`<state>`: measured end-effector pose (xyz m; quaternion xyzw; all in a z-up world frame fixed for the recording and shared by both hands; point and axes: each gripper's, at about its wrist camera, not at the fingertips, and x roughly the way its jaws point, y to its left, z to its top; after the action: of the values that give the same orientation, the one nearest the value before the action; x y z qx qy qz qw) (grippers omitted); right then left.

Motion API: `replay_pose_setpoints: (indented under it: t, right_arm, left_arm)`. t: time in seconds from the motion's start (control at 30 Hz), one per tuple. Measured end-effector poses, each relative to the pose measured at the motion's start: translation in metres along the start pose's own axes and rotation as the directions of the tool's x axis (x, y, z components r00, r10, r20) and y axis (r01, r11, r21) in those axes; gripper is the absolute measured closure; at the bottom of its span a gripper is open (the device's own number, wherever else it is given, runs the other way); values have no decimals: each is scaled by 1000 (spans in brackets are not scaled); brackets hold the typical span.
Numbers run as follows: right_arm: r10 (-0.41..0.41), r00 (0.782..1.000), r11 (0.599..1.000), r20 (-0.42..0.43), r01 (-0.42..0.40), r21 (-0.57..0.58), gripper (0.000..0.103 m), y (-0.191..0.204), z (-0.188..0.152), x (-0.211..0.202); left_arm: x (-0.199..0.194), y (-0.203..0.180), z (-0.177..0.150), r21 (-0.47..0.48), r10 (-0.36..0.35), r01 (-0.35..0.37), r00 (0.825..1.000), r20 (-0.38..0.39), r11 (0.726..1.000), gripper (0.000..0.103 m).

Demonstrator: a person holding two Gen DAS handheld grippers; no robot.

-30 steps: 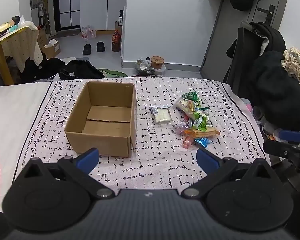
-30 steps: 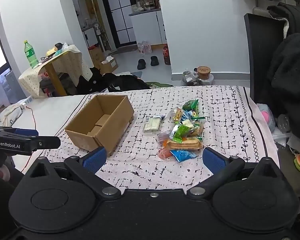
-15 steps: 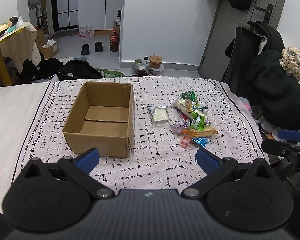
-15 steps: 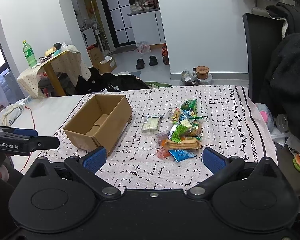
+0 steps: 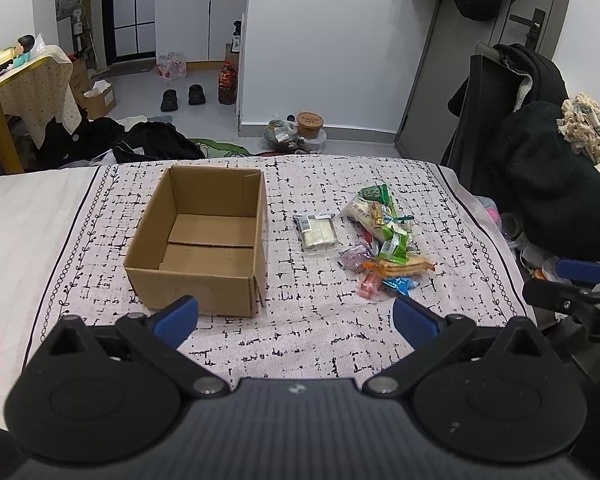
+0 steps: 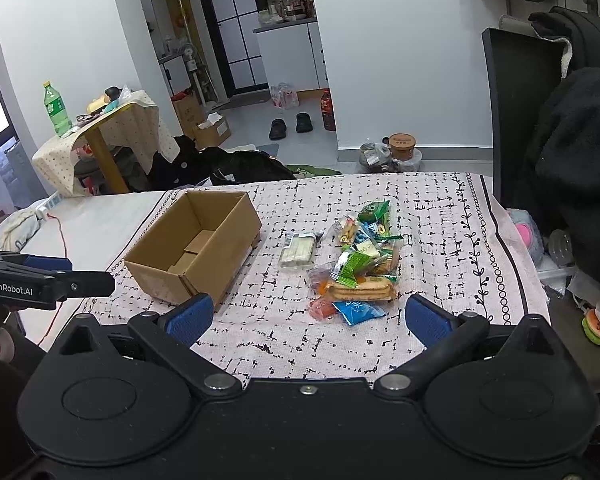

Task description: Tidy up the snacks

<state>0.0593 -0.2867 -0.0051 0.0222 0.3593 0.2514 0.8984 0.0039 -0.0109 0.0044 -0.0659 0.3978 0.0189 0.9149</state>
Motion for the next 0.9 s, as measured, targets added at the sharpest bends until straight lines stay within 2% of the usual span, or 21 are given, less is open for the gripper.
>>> replay_pose_setpoints:
  t: [0.9]
  right_arm:
    - [-2,1000,1000,3,2,-4,0,0,1,-1]
  left_arm:
    - [-5,1,2,-1,-12,12,1000,12,1000,0]
